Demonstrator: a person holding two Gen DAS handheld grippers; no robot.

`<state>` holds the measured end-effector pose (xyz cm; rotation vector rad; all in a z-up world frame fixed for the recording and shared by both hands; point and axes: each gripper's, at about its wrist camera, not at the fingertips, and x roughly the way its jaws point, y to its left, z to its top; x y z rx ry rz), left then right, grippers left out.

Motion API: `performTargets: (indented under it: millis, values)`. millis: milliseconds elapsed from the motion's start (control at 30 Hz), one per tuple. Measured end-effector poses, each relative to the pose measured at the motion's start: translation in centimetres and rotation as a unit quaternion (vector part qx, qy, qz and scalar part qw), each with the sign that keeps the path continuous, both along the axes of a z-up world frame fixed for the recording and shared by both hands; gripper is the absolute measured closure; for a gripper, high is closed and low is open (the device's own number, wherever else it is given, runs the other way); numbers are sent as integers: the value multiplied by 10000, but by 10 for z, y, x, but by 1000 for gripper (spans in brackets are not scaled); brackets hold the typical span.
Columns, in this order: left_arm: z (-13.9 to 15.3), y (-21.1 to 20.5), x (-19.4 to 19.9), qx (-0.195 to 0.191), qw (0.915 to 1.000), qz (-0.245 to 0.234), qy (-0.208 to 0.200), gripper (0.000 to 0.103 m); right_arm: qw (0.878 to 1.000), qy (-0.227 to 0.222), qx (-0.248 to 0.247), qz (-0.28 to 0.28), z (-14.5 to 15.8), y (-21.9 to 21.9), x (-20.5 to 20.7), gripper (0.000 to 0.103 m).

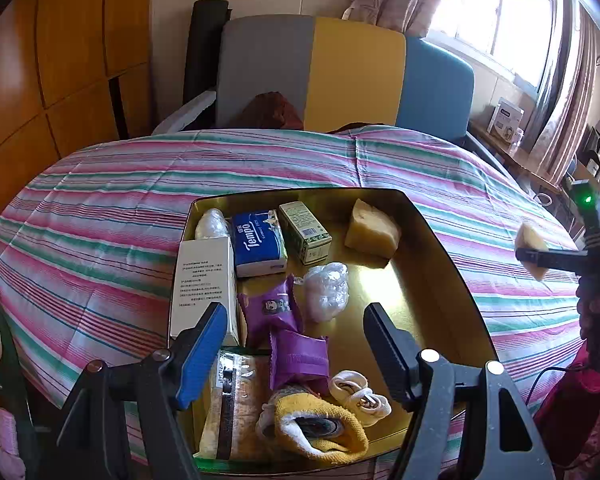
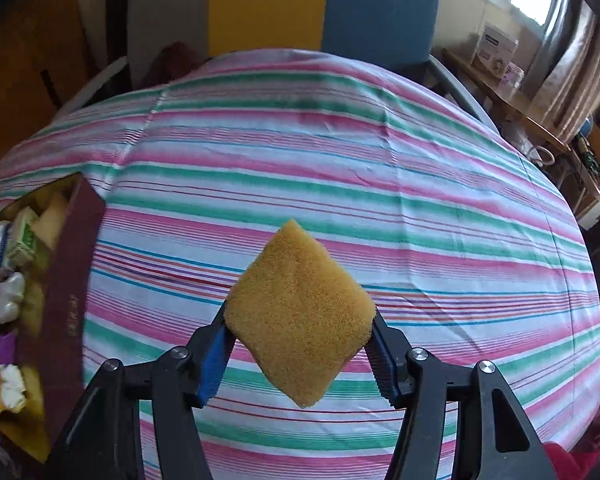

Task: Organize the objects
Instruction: 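Carry the right gripper's sponge over the tray and open it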

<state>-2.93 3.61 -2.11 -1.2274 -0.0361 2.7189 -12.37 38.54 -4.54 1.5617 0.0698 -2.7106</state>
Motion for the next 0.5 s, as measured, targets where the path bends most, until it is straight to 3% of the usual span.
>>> performTargets:
  millis: [133, 267, 400, 500]
  values:
    - [0, -9, 0, 81, 9999, 87, 11, 31, 9960, 342, -353, 742, 31, -57, 15, 41]
    - [0, -25, -1, 154, 9995, 285, 13, 31, 9831, 470, -596, 1666, 45, -126, 31, 41]
    - [-2, -42, -1, 212, 9992, 342, -27, 31, 9678, 288, -625, 2423, 35, -190, 39, 39]
    - [-5, -50, -1, 224, 9988, 444, -49, 31, 9621, 91, -495, 2680, 17, -225, 35, 38]
